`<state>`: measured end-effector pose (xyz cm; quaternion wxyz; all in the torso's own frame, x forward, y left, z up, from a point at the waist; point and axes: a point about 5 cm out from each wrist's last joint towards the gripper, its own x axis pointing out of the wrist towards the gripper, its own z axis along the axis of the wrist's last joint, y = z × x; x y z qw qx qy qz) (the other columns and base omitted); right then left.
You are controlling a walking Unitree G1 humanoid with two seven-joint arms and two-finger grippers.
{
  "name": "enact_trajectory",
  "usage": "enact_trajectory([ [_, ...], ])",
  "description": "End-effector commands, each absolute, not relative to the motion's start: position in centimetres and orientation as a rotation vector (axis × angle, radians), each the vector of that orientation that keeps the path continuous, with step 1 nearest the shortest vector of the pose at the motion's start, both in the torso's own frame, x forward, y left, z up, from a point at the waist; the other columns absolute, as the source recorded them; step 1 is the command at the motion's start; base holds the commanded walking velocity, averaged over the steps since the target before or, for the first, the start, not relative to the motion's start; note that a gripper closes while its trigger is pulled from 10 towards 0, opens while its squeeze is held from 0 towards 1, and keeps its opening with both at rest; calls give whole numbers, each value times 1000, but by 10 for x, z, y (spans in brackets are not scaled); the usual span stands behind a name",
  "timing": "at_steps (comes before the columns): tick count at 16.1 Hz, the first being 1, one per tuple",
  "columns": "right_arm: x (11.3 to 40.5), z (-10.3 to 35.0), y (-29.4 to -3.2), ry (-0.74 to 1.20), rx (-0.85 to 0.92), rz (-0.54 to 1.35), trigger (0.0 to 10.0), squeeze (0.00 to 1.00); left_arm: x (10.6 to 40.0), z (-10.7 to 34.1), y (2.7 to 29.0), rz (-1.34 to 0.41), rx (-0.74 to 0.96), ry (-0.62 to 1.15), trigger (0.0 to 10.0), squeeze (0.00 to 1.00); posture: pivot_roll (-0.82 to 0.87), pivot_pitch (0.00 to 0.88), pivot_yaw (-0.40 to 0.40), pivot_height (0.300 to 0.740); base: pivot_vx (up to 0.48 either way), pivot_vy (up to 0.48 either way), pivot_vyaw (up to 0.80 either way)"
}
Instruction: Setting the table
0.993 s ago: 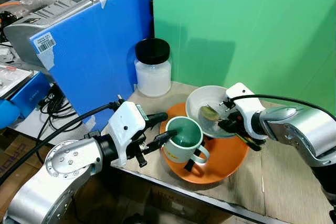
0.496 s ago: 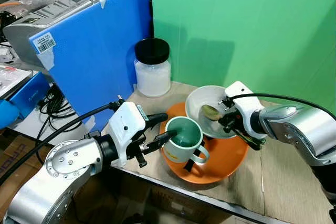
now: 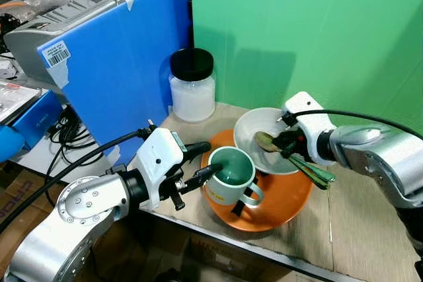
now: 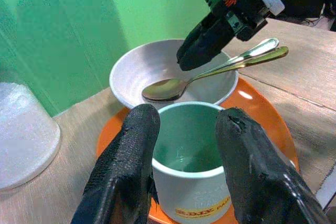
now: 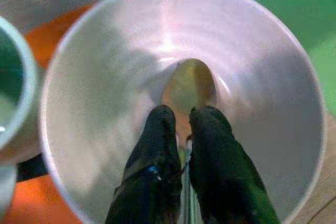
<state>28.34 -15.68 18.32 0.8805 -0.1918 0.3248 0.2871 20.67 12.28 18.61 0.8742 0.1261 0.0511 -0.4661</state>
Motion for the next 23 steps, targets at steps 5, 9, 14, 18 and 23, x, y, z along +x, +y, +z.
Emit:
enact_trajectory([
  [5, 273, 182, -162, 721, -486, 592, 10000, 1000, 206, 188, 118, -992, 271, 91, 10000, 0, 80, 0, 6, 740, 0, 0, 0],
  [9, 270, 171, -162, 756, -543, 582, 10000, 0, 205, 189, 118, -998, 274, 96, 10000, 0, 89, 0, 6, 740, 0, 0, 0],
  [14, 271, 164, -161, 773, -571, 564, 6863, 0, 203, 188, 119, -998, 273, 102, 10000, 0, 89, 0, 4, 740, 0, 0, 0],
  [18, 274, 159, -161, 774, -617, 541, 1843, 0, 203, 187, 119, -999, 272, 103, 10000, 0, 88, 0, 4, 740, 0, 0, 0],
  [23, 275, 158, -157, 766, -642, 546, 0, 0, 204, 188, 119, -996, 274, 101, 10000, 0, 89, 0, 1, 740, 0, 0, 0],
])
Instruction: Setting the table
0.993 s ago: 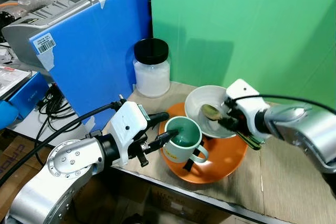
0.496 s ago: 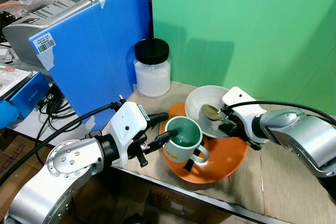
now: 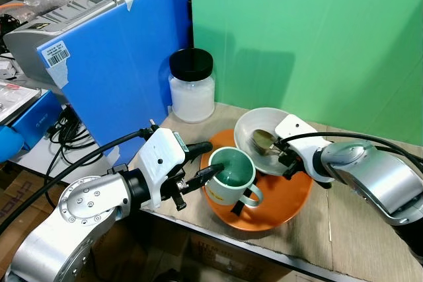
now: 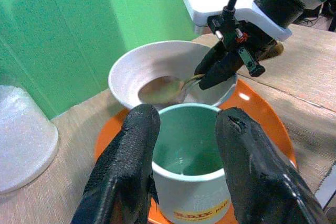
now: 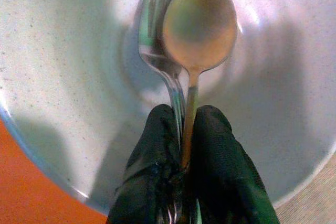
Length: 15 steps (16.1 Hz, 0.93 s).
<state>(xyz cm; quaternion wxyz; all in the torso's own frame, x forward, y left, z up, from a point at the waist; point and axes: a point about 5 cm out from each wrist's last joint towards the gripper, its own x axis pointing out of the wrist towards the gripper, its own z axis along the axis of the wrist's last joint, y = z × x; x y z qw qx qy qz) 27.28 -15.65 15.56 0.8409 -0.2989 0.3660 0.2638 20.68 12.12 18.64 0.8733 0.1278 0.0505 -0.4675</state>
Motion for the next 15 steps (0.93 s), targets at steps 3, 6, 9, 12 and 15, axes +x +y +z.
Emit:
enact_trajectory([
  [3, 276, 161, -156, 752, -646, 551, 314, 0, 204, 188, 119, -993, 275, 99, 10000, 0, 89, 0, 0, 740, 0, 0, 0],
  [6, 277, 167, -157, 731, -638, 548, 1765, 0, 205, 188, 120, -992, 279, 95, 10000, 0, 90, 0, 1, 740, 0, 0, 0],
  [9, 282, 176, -160, 688, -619, 524, 8902, 0, 205, 188, 120, -995, 282, 93, 10000, 0, 88, 0, 6, 740, 0, 0, 0],
  [12, 285, 185, -160, 627, -597, 512, 10000, 0, 206, 189, 119, -1000, 288, 87, 10000, 0, 87, 0, 8, 740, 0, 0, 0],
  [15, 284, 185, -159, 627, -584, 519, 10000, 39, 206, 189, 118, -1005, 289, 86, 10000, 0, 86, 0, 10, 740, 0, 0, 0],
])
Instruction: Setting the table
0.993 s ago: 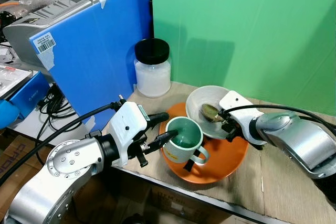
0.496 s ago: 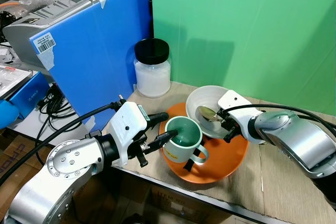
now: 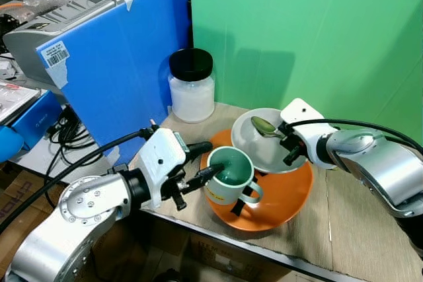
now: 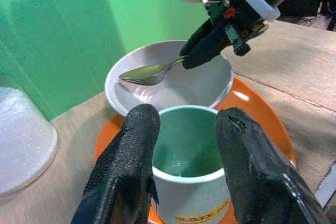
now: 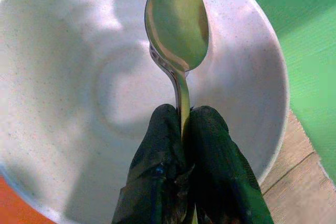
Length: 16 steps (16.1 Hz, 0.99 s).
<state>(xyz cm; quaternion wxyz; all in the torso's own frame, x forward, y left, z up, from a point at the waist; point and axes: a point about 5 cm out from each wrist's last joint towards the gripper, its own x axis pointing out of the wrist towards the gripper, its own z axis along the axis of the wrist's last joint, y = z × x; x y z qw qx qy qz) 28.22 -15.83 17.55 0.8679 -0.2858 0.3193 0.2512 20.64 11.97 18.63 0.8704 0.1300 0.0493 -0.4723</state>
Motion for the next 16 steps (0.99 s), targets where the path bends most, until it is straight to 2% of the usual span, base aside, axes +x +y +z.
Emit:
enact_trajectory([
  [1, 283, 184, -158, 628, -579, 521, 10000, 980, 206, 189, 118, -1006, 290, 84, 10000, 0, 85, 0, 10, 740, 0, 0, 0],
  [10, 283, 182, -157, 633, -580, 532, 10000, 1000, 206, 190, 117, -1009, 293, 81, 10000, 0, 85, 0, 8, 740, 0, 0, 0],
  [14, 285, 181, -164, 663, -656, 521, 10000, 1000, 206, 189, 117, -1007, 292, 80, 10000, 0, 83, 0, 6, 740, 0, 0, 0],
  [15, 287, 180, -165, 668, -653, 514, 10000, 0, 206, 189, 117, -1005, 293, 80, 10000, 0, 83, 0, 5, 740, 0, 0, 0],
  [16, 289, 180, -165, 673, -654, 513, 9725, 0, 206, 189, 117, -1005, 292, 79, 10000, 0, 82, 0, 4, 740, 0, 0, 0],
])
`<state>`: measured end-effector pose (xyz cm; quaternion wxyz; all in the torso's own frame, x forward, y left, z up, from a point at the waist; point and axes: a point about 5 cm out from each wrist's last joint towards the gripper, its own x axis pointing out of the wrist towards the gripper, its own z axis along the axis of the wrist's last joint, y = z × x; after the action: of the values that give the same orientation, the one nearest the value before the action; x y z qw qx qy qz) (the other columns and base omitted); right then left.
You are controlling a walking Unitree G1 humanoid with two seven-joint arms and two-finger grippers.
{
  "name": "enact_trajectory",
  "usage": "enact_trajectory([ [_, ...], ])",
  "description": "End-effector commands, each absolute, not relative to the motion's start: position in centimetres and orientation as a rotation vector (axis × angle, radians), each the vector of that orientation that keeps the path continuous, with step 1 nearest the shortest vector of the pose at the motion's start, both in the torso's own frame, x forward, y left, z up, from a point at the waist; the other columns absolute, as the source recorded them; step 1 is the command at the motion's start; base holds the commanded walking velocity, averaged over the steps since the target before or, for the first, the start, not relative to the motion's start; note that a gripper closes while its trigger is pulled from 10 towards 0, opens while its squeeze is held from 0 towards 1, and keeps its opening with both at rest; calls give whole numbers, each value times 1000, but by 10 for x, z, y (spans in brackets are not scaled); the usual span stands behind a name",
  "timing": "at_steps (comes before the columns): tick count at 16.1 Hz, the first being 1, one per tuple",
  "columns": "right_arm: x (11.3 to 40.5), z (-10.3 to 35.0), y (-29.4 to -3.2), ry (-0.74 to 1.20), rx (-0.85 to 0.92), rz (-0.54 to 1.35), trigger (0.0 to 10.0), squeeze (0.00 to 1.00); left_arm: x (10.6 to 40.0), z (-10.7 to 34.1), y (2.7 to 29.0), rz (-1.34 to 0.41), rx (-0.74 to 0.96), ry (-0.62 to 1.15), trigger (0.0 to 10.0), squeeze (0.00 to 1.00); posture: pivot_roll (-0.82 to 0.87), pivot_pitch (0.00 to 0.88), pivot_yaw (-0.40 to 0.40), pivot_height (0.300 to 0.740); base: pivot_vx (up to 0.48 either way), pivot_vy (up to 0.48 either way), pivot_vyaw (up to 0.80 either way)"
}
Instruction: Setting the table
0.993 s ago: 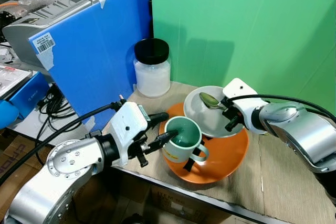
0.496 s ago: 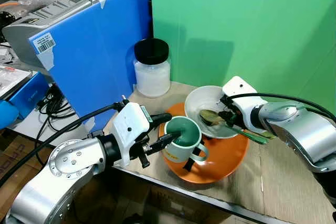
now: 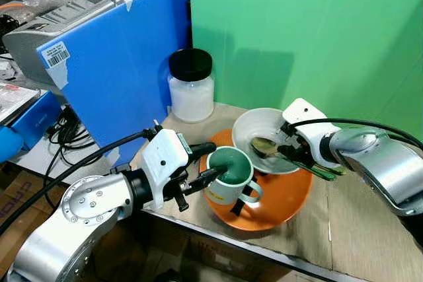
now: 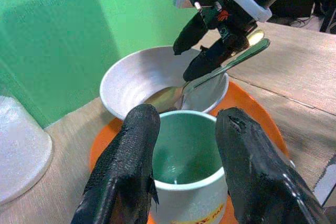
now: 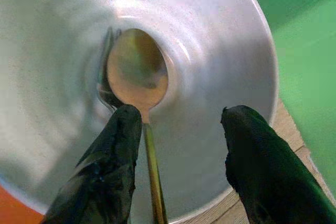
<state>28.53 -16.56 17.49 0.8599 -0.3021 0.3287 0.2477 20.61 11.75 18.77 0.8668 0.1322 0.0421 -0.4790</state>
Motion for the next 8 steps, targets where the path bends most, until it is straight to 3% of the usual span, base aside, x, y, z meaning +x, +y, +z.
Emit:
enact_trajectory([
  [1, 290, 178, -166, 683, -654, 521, 6980, 0, 206, 189, 117, -1005, 292, 79, 10000, 0, 83, 0, 2, 740, 0, 0, 0],
  [2, 290, 175, -167, 696, -659, 530, 4667, 0, 206, 189, 116, -1004, 291, 79, 10000, 0, 83, 0, 2, 740, 0, 0, 0],
  [3, 290, 173, -167, 701, -663, 532, 3922, 0, 206, 189, 116, -1004, 291, 79, 10000, 0, 83, 0, 2, 740, 0, 0, 0],
  [5, 290, 169, -167, 716, -679, 545, 0, 0, 205, 188, 116, -1003, 290, 80, 10000, 0, 84, 0, 0, 740, 0, 0, 0],
  [8, 290, 164, -169, 738, -691, 548, 0, 0, 205, 188, 116, -1002, 289, 81, 10000, 0, 84, 0, -2, 740, 0, 0, 0],
])
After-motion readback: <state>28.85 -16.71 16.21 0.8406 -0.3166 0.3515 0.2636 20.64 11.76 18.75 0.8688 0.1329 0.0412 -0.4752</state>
